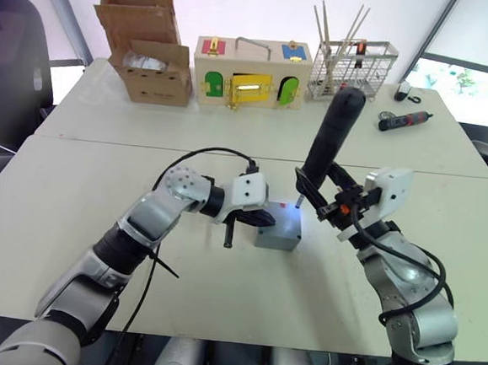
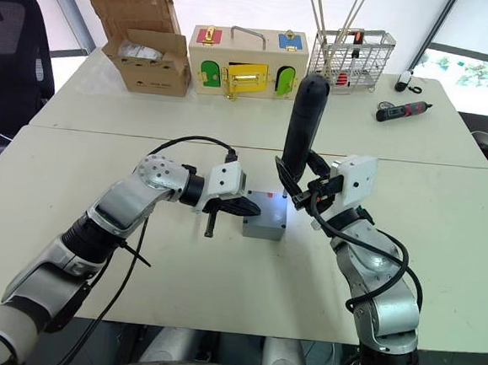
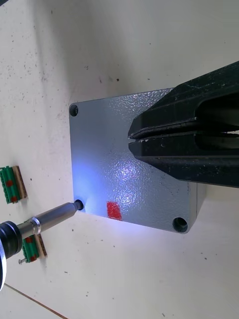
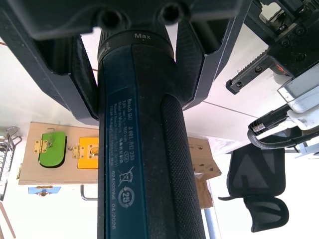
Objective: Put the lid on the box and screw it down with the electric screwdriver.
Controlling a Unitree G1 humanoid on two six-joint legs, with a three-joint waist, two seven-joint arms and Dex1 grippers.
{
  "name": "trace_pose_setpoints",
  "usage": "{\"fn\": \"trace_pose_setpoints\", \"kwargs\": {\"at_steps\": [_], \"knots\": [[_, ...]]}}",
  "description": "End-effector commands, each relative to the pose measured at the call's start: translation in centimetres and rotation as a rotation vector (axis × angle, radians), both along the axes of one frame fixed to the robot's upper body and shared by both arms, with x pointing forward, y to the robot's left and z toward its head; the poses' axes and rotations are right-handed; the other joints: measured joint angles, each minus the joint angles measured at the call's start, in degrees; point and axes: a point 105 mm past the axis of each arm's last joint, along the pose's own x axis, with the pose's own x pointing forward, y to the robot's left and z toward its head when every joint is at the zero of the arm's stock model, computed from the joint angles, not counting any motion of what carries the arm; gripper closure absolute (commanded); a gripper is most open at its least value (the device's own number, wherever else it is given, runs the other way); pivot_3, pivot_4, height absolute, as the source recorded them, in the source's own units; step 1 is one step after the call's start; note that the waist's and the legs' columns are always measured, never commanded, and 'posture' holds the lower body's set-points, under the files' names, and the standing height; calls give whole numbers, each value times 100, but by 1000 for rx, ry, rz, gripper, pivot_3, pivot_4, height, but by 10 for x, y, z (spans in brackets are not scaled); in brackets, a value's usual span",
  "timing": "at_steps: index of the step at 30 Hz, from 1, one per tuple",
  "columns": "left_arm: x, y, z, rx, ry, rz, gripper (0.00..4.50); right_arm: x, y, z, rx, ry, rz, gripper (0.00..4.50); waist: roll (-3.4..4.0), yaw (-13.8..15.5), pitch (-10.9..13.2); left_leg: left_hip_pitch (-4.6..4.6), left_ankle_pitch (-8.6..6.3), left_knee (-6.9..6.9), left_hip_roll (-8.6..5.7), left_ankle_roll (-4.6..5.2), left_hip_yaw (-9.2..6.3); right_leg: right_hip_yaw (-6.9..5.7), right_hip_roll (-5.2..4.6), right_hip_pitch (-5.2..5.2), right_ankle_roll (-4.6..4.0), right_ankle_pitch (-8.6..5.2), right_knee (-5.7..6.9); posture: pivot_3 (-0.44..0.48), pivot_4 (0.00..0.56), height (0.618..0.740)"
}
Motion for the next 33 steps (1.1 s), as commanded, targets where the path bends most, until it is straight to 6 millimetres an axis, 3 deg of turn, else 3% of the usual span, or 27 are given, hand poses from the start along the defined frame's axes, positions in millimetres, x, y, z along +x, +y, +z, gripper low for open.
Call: {"fn": "trace_pose_setpoints", "kwargs": {"at_steps": [1, 11, 16, 20, 28, 33], "knots": [[1, 3, 2, 3, -17, 2, 4500, 2, 6, -48, -11, 204, 19, 2596, 0, 0, 0, 0, 0, -1, 0, 0, 0, 0, 0, 0, 0, 0, -1, 0, 150, 694], [3, 1, 3, -2, -23, 12, 4500, 3, 5, -46, -8, 198, 19, 2596, 0, 4, 0, 3, 0, -25, 0, 0, -1, -1, 0, 4, 1, 0, -34, 0, 150, 694], [14, 1, 6, -24, -54, 60, 4500, 4, 3, -43, -6, 186, 15, 2596, 0, 10, 0, 7, 1, -51, 0, -1, -1, -3, 0, 8, 1, 1, -58, 0, 150, 694], [42, 14, 2, -2, -105, 203, 4500, 5, 3, -35, -1, 162, 11, 2596, -1, 21, 0, 7, 1, -55, 0, -1, -1, -4, 1, 11, 1, 1, -62, 0, 150, 694], [44, 20, 6, -31, -87, 206, 4500, 8, -1, -23, 6, 127, 4, 2596, 3, 28, 6, -2, 1, -63, 0, -2, -1, -4, 1, -1, 2, 1, -64, 0, 150, 694], [48, 27, 11, -70, -72, 248, 4500, 4, 0, -4, 49, 80, 24, 2596, 5, 112, 8, -2, 1, -63, -1, -1, -1, -4, -1, 1, 2, 2, -68, 0, 150, 694]]}}
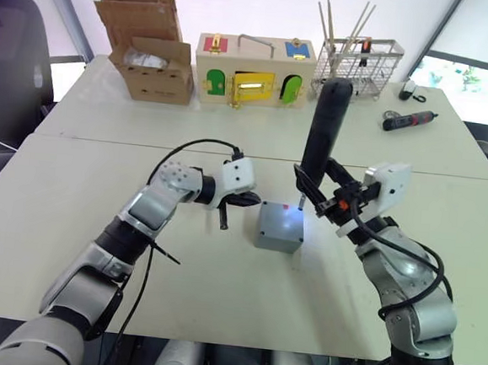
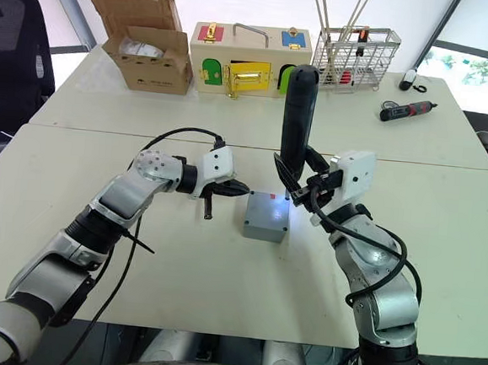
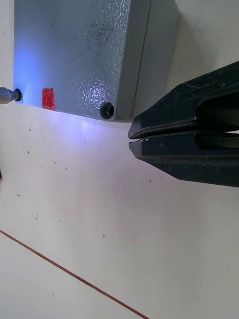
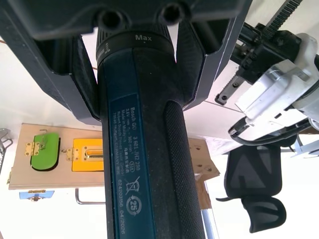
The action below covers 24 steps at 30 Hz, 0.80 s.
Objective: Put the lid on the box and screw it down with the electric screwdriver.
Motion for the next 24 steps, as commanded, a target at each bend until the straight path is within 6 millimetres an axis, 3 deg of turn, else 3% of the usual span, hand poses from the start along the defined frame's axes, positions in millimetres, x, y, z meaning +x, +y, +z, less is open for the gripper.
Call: {"fn": "trace_pose_setpoints", "kwargs": {"at_steps": [1, 7, 11, 13, 24], "knots": [[5, 6, 20, -92, -10, 38, 4500, -6, 3, -3, 36, 56, 43, 2596, 4, 24, 5, 0, 0, 0, 0, 0, 0, 0, 0, -2, 0, 0, 0, 0, 150, 694], [-2, 9, 23, -134, 13, 33, 4500, -20, 10, 37, 100, -39, 109, 2596, 27, 11, 42, -14, 0, -1, 0, 0, 1, 1, -2, -13, 0, 0, 0, 0, 150, 694], [-5, 6, 32, -172, 13, 17, 4500, -23, 9, 55, 106, -75, 129, 2596, 29, 19, 49, -105, 37, 7, 0, -59, 3, 3, -1, -121, -2, 4, 33, 0, 150, 694], [-9, 5, 32, -172, 19, -5, 4500, -24, 9, 62, 123, -86, 137, 2596, 36, 24, 55, -105, 38, 5, 0, -61, 2, 2, -1, -126, -3, 4, 41, 0, 150, 694], [-21, -1, 43, -218, 32, -51, 4500, -23, 0, 69, 90, -94, 108, 2596, 36, 24, 61, -106, 33, 6, -3, -51, 3, 2, -2, -122, -3, 4, 38, 0, 150, 694]]}}
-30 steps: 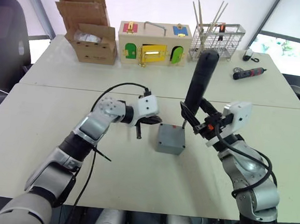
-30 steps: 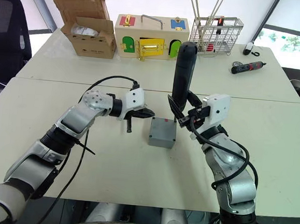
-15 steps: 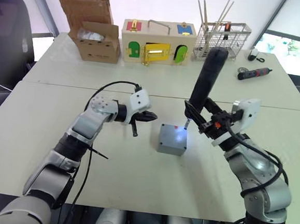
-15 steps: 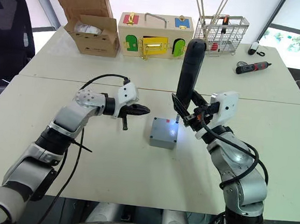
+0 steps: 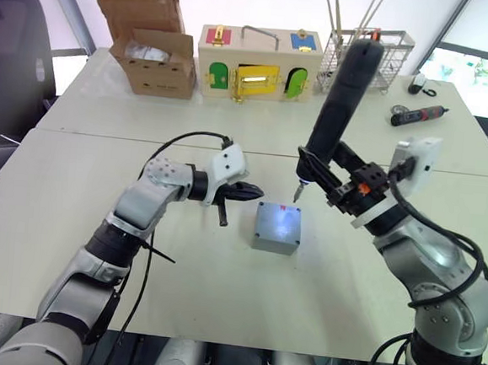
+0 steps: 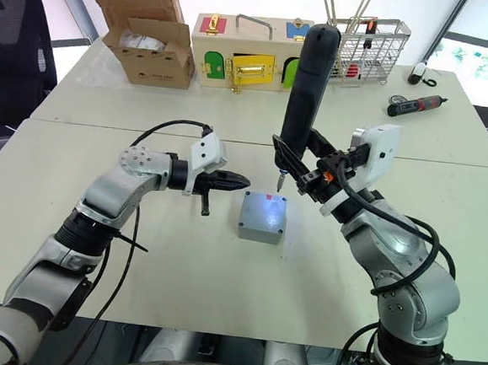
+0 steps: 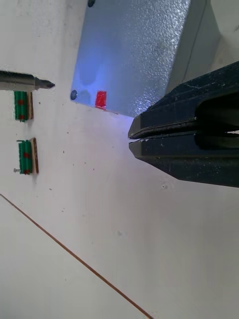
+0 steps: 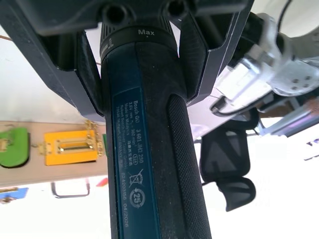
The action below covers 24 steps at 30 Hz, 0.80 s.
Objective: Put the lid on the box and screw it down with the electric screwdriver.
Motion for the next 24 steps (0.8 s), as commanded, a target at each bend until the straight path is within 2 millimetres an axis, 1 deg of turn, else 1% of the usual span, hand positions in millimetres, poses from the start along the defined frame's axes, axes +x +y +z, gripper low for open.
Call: {"fn": "trace_pose_setpoints", "kwargs": {"at_steps": [1, 6, 9, 12, 15, 19, 21, 22, 24], "knots": [[-9, -2, 16, -50, -23, -33, 4500, -9, -2, 21, 4, -101, 1, 2596, 0, -1, 0, 0, 3, 0, 0, -4, 0, 0, 0, 0, 0, 0, 0, 0, 150, 694], [-19, -7, 18, -60, -8, -64, 4500, -8, -11, 21, -10, -100, -22, 2596, 0, 0, 1, 0, 3, 0, 0, -5, 1, 0, 0, 1, 0, 0, 0, 0, 150, 694], [-25, -11, 18, -65, -3, -86, 4500, -9, -22, 30, -1, -108, -44, 2596, -1, 8, 2, 0, 3, 0, 0, -4, 1, 0, 0, 1, 0, 0, 0, 0, 150, 694], [-28, -16, 18, -69, -3, -99, 4500, -12, -38, 43, 11, -109, -59, 2596, 0, 6, 3, 0, 1, 2, 0, -1, 1, 0, -2, 5, 0, 0, -2, 0, 150, 694], [-30, -21, 20, -82, -6, -108, 4500, -16, -59, 54, 4, -74, -82, 2596, 4, 8, 6, 0, -10, 3, 0, 18, 1, 0, -4, 7, 0, 0, -5, 0, 150, 694], [-36, -28, 21, -103, -1, -140, 4500, -20, -104, 66, -11, 95, -150, 2596, 16, 16, 14, 0, -13, 3, 1, 25, 0, -2, -7, 15, 0, 0, -15, 0, 150, 694], [-40, -32, 22, -110, 3, -165, 4500, -21, -126, 64, -66, 223, -213, 2596, 16, 12, 16, 0, -16, 5, 0, 31, 4, -3, -10, 21, -1, 0, -23, 0, 150, 694], [-43, -33, 23, -112, 4, -178, 4500, -21, -139, 60, -88, 314, -252, 2596, 17, 10, 16, 0, -18, 6, 1, 35, 4, -3, -10, 23, -1, 0, -27, 0, 150, 694], [-47, -33, 24, -116, 7, -199, 4500, -23, -157, 56, -135, 432, -309, 2596, 19, 10, 15, 1, -23, 6, 4, 43, 6, -4, -11, 28, -1, 0, -33, 0, 150, 694]]}}
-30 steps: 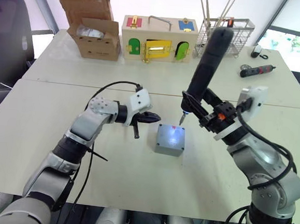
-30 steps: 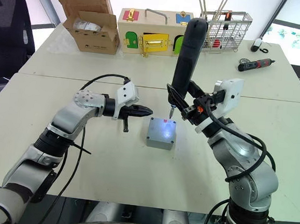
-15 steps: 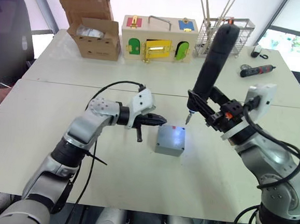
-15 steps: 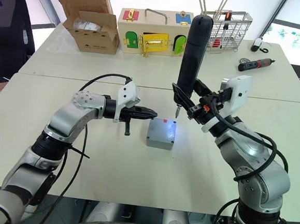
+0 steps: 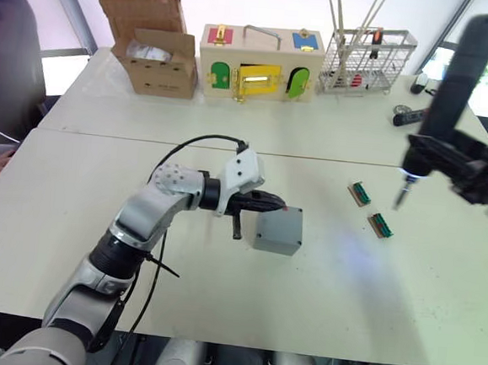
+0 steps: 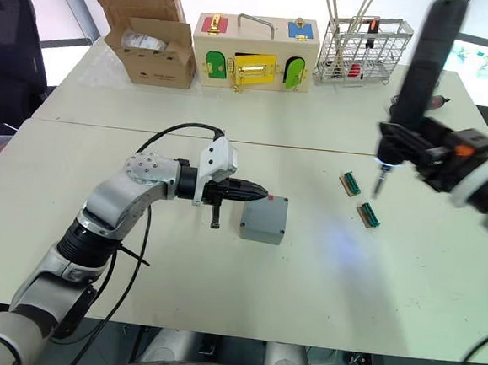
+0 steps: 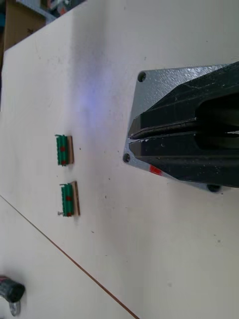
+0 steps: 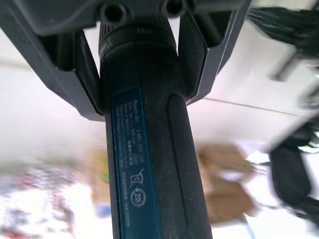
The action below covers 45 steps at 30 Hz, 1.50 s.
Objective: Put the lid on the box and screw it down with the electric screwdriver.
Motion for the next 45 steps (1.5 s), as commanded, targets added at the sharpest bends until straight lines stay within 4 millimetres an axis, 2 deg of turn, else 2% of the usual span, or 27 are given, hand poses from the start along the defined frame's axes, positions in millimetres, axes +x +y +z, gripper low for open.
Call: {"fn": "trace_pose_setpoints", "kwargs": {"at_steps": [1, 4, 9, 12, 16, 18, 23, 37, 38, 39, 42, 45], "knots": [[-15, -6, 12, -29, -22, -78, 4500, -9, -31, 2, -15, 175, -84, 2596, 2, -5, 0, 0, -1, 1, 3, 2, 1, -1, 0, 1, 0, 0, -1, 0, 150, 694], [-26, -11, 18, -38, -22, -122, 4500, -11, -68, -14, -21, 387, -223, 2596, 12, -10, 1, 0, -3, 1, 5, 5, 6, 0, 0, 1, -1, 0, -3, 0, 150, 694], [-35, -16, 24, -51, -19, -144, 4500, -17, -105, -52, -56, 648, -324, 2596, 22, -6, 1, 0, -5, 2, 7, 10, 12, 1, 0, 2, -2, -1, -7, 0, 150, 694], [-40, -19, 23, -50, -17, -151, 4500, -14, -113, -76, -64, 743, -308, 2596, 32, -13, 5, 0, -5, 3, 7, 9, 13, 1, 2, 1, -1, -1, -7, 0, 150, 694], [-52, -22, 19, -39, -13, -173, 4500, 8, -121, -99, -43, 778, -321, 2596, 56, -90, 22, 6, -5, 4, 6, 8, 25, 11, 4, 1, 0, 0, -9, 0, 150, 694], [-56, -23, 18, -31, -12, -177, 4500, 16, -124, -103, -45, 793, -329, 2596, 85, -94, 28, 6, 1, 4, 5, -1, 27, 13, 4, 1, 1, 0, -7, 0, 150, 694], [-60, -23, 14, -12, -12, -174, 4500, 26, -128, -115, -56, 849, -324, 2596, 105, 1, 34, 3, 16, 0, 5, -28, 26, 12, 7, -7, 1, 0, -5, 0, 150, 694], [-51, -15, 7, 10, -8, -107, 4500, 34, -134, -135, -82, 889, -321, 2596, 102, -10, 38, 2, 19, 4, -4, -35, 25, 9, 5, -6, 2, 1, -3, 0, 150, 694], [-49, -13, 7, 9, -6, -97, 4500, 35, -134, -136, -86, 886, -317, 1614, 102, -10, 38, 2, 19, 5, -4, -35, 25, 8, 5, -6, 2, 1, -3, 0, 150, 694], [-48, -11, 7, 10, -5, -89, 4500, 35, -135, -137, -95, 884, -313, 1370, 102, -8, 38, 2, 19, 5, -4, -35, 26, 9, 4, -6, 3, 2, -3, 0, 150, 694], [-45, -8, 6, 13, -5, -76, 4500, 35, -135, -141, -132, 881, -294, 154, 102, 1, 38, 2, 19, 8, -4, -35, 25, 8, 5, -6, 3, 2, -2, 0, 150, 694], [-40, -4, 9, 8, -7, -55, 4500, 37, -131, -138, -112, 855, -282, 38, 101, -3, 38, 2, 19, 8, -4, -35, 24, 6, 5, -5, 3, 2, -1, 0, 150, 694]]}}
